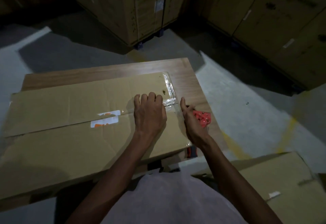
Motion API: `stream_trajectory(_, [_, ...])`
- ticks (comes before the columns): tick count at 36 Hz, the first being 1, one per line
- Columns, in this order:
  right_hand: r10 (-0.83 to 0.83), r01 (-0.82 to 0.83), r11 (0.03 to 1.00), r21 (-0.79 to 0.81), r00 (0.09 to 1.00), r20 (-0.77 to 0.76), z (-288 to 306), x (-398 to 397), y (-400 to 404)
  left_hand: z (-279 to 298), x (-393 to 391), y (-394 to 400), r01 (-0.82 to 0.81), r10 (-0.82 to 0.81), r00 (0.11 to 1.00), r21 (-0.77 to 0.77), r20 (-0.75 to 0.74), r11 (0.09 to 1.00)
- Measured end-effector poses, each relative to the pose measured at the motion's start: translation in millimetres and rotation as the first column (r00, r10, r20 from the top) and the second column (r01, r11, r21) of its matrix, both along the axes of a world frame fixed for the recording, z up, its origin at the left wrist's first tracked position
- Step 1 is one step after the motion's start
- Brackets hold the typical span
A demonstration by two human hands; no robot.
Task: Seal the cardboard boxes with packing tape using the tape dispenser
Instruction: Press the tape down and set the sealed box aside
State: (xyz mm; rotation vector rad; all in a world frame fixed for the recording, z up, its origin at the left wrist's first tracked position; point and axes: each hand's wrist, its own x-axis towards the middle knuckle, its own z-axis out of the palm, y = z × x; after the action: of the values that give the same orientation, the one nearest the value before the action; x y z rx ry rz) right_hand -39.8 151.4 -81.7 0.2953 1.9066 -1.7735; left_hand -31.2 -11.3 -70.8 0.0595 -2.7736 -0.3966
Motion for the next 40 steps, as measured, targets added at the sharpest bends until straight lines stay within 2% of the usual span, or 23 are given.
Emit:
stream_trajectory(3, [0.029, -0.029, 0.999, 0.016, 0.998, 0.047, -1, 3, 4, 1, 1, 1, -0.006, 0.006, 1.000, -0.009, 0.004, 1.000])
stream_trajectory(7, [0.155, -0.164, 0.982, 0.089, 0.983, 0.100, 14, 4, 17, 1, 1, 0, 0.003, -0.004, 1.000, -0.019, -0.022, 1.000])
stream_trajectory(11, [0.148, -0.161, 0.978, 0.134, 0.984, 0.101, 30, 8, 33, 1, 1, 0, 0.005, -0.006, 0.999, -0.006, -0.052, 1.000])
stream_trajectory(15, [0.174, -0.174, 0.960, 0.217, 0.985, 0.022, 40, 30, 52, 1, 1, 0, 0.001, -0.002, 0.998, -0.004, -0.060, 1.000])
stream_trajectory(20, [0.010, -0.003, 0.990, 0.142, 0.999, -0.050, 35, 68, 65, 1, 2, 0, 0.004, -0.004, 0.999, -0.004, -0.051, 1.000])
stream_trajectory(26, [-0.154, 0.156, 0.987, 0.030, 0.986, -0.057, 26, 90, 68, 1, 3, -1, 0.016, -0.015, 0.999, 0.010, -0.051, 1.000])
stream_trajectory(34, [-0.271, 0.269, 0.961, -0.058, 0.962, -0.028, 12, 97, 66, 3, 4, 0, 0.014, -0.013, 0.999, 0.010, -0.045, 1.000])
stream_trajectory(40, [-0.277, 0.276, 0.948, -0.157, 0.961, 0.014, 9, 102, 70, 2, 5, -1, 0.007, -0.007, 0.999, 0.015, -0.038, 1.000])
